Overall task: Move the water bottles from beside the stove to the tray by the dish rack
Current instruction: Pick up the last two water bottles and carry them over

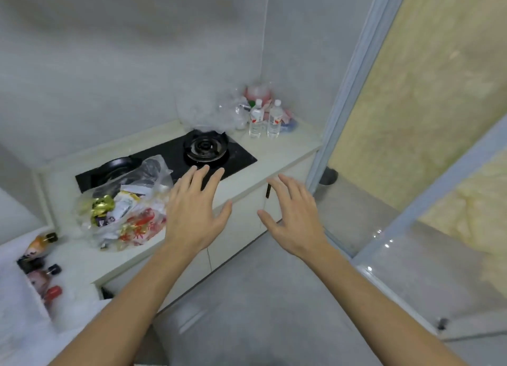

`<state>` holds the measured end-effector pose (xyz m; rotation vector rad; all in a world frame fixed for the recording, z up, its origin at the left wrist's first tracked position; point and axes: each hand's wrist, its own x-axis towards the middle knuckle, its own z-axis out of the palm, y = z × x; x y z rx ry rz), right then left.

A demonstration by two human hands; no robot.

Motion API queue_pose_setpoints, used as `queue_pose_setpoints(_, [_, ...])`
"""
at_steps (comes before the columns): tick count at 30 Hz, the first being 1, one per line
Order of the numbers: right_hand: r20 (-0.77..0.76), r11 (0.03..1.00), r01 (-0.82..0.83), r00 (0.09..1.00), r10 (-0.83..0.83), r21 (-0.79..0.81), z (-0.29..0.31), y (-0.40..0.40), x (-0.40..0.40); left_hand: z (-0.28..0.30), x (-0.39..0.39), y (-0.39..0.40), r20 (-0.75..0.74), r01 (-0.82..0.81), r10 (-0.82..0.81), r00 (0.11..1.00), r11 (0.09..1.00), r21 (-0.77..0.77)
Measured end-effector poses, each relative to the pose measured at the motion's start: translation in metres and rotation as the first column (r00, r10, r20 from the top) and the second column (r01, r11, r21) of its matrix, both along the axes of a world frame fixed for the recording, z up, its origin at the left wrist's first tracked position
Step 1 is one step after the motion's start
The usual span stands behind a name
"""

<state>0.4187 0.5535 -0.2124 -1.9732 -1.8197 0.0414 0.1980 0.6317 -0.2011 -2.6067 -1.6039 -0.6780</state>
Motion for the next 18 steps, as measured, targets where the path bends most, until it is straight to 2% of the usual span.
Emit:
queue_pose_setpoints(7, [0.005, 0.998, 0.054, 0.999, -0.054, -0.023, -0.010, 0.124, 0.117, -0.011, 0.127, 0.132, -0.019, 0.037, -0.037, 0.999, 0.999, 0.000])
queue_pose_setpoints(13, [0.013, 0.999, 0.002, 1.000, -0.001, -0.053, -0.005, 0.233, 0.214, -0.009, 0.220, 0.235, -0.046, 0.004, -0.004, 0.999, 1.000, 0.003])
queue_pose_setpoints(18, [0.024, 0.996, -0.028, 0.999, 0.030, -0.087, -0.012, 0.316, 0.267, -0.017, 0.267, 0.306, -0.030, -0.027, 0.026, 0.999, 0.999, -0.039])
